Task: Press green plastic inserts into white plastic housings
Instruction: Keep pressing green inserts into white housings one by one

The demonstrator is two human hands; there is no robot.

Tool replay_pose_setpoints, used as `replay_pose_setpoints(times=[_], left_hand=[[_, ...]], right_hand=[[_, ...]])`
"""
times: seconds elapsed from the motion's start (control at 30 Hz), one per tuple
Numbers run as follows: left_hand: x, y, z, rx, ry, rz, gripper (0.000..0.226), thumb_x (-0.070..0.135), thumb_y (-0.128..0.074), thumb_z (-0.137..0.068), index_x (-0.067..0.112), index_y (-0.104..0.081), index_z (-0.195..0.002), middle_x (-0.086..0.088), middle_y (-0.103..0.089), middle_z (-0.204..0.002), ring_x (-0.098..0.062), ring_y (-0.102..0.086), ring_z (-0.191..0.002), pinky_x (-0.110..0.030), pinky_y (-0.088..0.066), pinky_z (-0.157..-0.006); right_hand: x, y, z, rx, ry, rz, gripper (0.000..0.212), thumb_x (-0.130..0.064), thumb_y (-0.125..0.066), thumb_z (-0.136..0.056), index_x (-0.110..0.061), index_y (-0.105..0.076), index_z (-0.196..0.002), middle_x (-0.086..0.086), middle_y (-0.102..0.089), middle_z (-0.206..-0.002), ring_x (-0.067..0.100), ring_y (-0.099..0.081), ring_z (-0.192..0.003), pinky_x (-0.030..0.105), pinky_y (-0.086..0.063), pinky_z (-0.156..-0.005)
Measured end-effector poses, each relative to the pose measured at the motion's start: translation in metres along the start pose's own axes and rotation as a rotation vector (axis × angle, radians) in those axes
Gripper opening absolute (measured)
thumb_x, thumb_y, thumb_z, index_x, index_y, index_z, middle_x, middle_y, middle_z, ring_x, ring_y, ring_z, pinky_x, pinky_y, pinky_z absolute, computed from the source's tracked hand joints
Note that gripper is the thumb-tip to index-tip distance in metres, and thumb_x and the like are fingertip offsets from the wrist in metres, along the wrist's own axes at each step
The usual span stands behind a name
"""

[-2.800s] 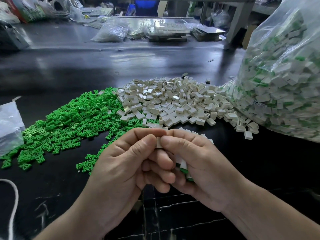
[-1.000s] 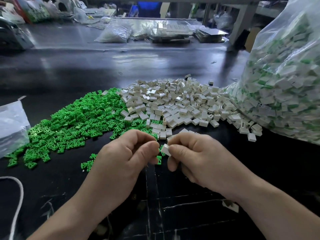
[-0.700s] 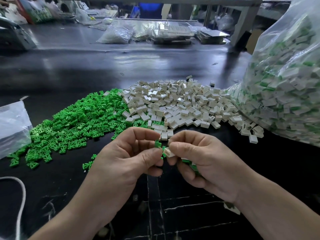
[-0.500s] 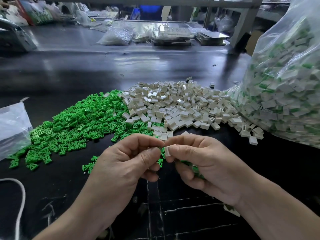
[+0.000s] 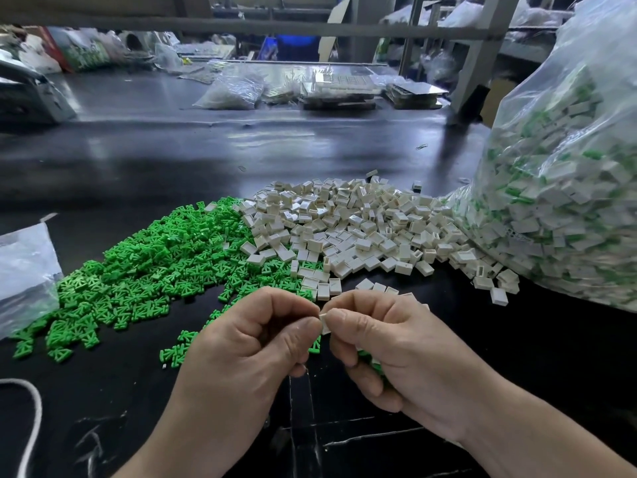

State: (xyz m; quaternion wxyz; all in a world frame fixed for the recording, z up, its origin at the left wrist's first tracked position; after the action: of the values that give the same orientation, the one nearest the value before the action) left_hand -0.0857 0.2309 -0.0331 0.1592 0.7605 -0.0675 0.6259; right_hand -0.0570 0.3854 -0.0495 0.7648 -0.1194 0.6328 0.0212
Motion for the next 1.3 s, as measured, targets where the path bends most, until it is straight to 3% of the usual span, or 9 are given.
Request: replay_pose_setpoints(times=[0.17, 0.23, 0.5, 0.63, 0.8, 1.03, 1.13, 1.23, 1.3], left_hand=[[0.001, -0.001, 0.000, -0.001, -0.014, 0.011, 0.020, 0.037, -0.075, -0.067, 0.029, -0.075, -0.086, -0.006, -0.069, -0.070, -0.017, -0.066, -0.061, -0.025, -0.056, -0.056], [-0.002, -0.004, -0.002, -0.041, 0.060, 0.173, 0.024, 0.038, -0.081, -0.070, 0.022, -0.076, -0.087, -0.008, -0.068, -0.069, -0.019, -0.064, -0.060, -0.026, -0.054, -0.054], [-0.005, -0.019, -0.001, -0.168, 0.297, 0.668, 0.070, 0.038, -0.097, -0.042, 0.005, -0.074, -0.100, -0.018, -0.058, -0.057, -0.026, -0.057, -0.043, -0.028, -0.048, -0.040], [-0.002, -0.025, 0.000, -0.244, 0.329, 0.775, 0.072, 0.031, -0.098, -0.041, 0.006, -0.073, -0.103, -0.023, -0.061, -0.061, -0.031, -0.061, -0.045, -0.030, -0.049, -0.037], [-0.003, -0.026, 0.002, -0.237, 0.368, 0.833, 0.071, 0.026, -0.100, -0.031, 0.000, -0.073, -0.092, -0.026, -0.061, -0.061, -0.031, -0.062, -0.043, -0.030, -0.049, -0.033], [-0.005, -0.028, 0.003, -0.263, 0.392, 0.889, 0.063, 0.022, -0.100, -0.031, 0.002, -0.074, -0.085, -0.023, -0.059, -0.056, -0.028, -0.059, -0.037, -0.030, -0.048, -0.031], [-0.009, -0.028, 0.001, -0.263, 0.398, 0.886, 0.060, 0.024, -0.100, -0.034, 0.004, -0.074, -0.084, -0.022, -0.059, -0.055, -0.027, -0.059, -0.037, -0.029, -0.048, -0.032], [-0.011, -0.028, 0.001, -0.247, 0.400, 0.871, 0.059, 0.027, -0.100, -0.034, 0.006, -0.074, -0.082, -0.020, -0.057, -0.052, -0.026, -0.057, -0.034, -0.027, -0.047, -0.031], [-0.012, -0.027, 0.002, -0.237, 0.392, 0.866, 0.059, 0.028, -0.100, -0.034, 0.006, -0.073, -0.081, -0.020, -0.057, -0.051, -0.026, -0.057, -0.033, -0.028, -0.047, -0.031]], right_hand=[[-0.002, 0.002, 0.000, 0.020, 0.025, 0.139, 0.018, -0.034, -0.066, -0.091, -0.018, -0.072, -0.096, 0.000, -0.055, -0.068, 0.010, -0.044, -0.044, 0.020, -0.033, -0.036], [-0.003, 0.001, 0.000, 0.010, 0.018, 0.055, 0.020, -0.033, -0.067, -0.088, -0.015, -0.073, -0.096, 0.002, -0.054, -0.067, 0.010, -0.043, -0.042, 0.019, -0.031, -0.036], [-0.001, -0.011, 0.001, -0.025, -0.013, -0.226, 0.019, -0.030, -0.070, -0.083, -0.013, -0.072, -0.091, 0.006, -0.052, -0.067, 0.011, -0.040, -0.040, 0.017, -0.028, -0.034], [-0.002, -0.012, 0.001, -0.054, -0.016, -0.284, 0.016, -0.032, -0.070, -0.084, -0.015, -0.070, -0.084, 0.006, -0.053, -0.065, 0.009, -0.041, -0.038, 0.016, -0.028, -0.032], [0.000, -0.013, 0.001, -0.087, -0.075, -0.227, 0.038, -0.033, -0.068, -0.085, -0.004, -0.070, -0.109, 0.002, -0.052, -0.062, 0.006, -0.040, -0.037, 0.016, -0.028, -0.031], [-0.001, -0.012, 0.003, -0.120, -0.106, -0.196, 0.023, -0.033, -0.069, -0.086, -0.015, -0.075, -0.099, 0.000, -0.053, -0.062, 0.006, -0.041, -0.039, 0.016, -0.027, -0.032], [0.000, -0.010, 0.003, -0.129, -0.129, -0.203, 0.035, -0.033, -0.069, -0.086, -0.006, -0.070, -0.109, 0.001, -0.052, -0.063, 0.005, -0.041, -0.039, 0.016, -0.028, -0.032], [-0.002, -0.013, 0.004, -0.131, -0.108, -0.197, 0.018, -0.031, -0.069, -0.086, -0.015, -0.074, -0.092, 0.001, -0.051, -0.063, 0.006, -0.040, -0.038, 0.016, -0.028, -0.031], [-0.002, -0.013, 0.005, -0.124, -0.102, -0.208, 0.024, -0.031, -0.069, -0.087, -0.011, -0.073, -0.099, 0.001, -0.052, -0.063, 0.006, -0.040, -0.038, 0.016, -0.028, -0.031]])
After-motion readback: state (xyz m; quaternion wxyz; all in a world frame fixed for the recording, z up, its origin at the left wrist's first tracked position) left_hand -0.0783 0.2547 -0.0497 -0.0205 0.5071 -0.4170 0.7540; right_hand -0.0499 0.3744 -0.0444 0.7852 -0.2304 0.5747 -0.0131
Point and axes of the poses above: each hand's wrist, its own z-axis away from the middle knuckle, its own y-axis out of the back of the hand, x = y × z, the point moved 5 cm from there along -z, towards the middle knuckle
